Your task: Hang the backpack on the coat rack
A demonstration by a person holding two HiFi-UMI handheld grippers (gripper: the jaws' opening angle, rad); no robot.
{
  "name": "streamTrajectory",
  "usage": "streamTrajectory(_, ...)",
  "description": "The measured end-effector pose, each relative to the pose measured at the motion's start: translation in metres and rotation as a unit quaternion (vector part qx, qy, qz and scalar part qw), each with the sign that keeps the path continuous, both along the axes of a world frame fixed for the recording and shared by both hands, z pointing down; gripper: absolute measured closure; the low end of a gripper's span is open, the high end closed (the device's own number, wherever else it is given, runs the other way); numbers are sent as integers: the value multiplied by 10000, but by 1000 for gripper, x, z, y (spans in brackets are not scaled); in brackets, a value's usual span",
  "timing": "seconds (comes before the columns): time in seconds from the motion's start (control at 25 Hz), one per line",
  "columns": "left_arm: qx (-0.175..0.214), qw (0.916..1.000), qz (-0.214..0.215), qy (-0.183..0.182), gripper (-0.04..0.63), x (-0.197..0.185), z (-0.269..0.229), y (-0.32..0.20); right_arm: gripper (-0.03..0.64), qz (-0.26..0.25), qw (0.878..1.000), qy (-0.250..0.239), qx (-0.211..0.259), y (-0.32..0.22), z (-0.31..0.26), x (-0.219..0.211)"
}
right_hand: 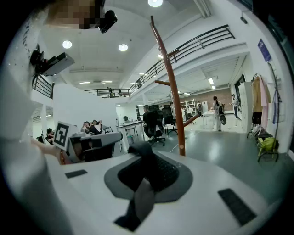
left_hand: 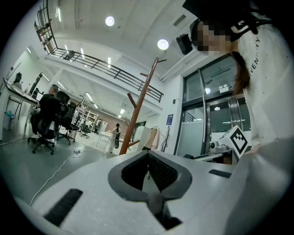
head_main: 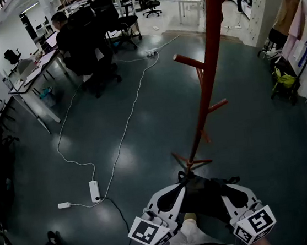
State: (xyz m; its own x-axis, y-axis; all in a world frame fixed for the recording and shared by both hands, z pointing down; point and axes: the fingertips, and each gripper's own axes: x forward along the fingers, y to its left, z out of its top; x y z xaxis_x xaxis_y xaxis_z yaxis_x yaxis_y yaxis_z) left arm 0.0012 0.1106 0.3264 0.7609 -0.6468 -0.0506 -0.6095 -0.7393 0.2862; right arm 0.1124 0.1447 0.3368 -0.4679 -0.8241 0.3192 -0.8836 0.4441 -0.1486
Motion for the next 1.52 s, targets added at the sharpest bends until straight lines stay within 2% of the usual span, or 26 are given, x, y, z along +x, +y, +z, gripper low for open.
streamTrajectory(0.32, 85, 9992, 361, 154, 586, 40, -8, -59, 581, 267, 9994, 77, 198, -100, 0, 0)
streamTrajectory(0.72, -78, 9984, 540, 159, 586, 76, 25, -125, 580, 346, 9992, 184, -39, -184, 20, 4)
streamTrajectory(0.92, -108, 9982, 522, 259, 586, 83, 30, -149, 580, 292, 9989, 171, -324, -207, 29, 11)
streamTrajectory(1.52, -578, 9963, 562, 307, 586, 104, 72, -177, 580, 362, 9926, 23, -1157, -233, 76, 33)
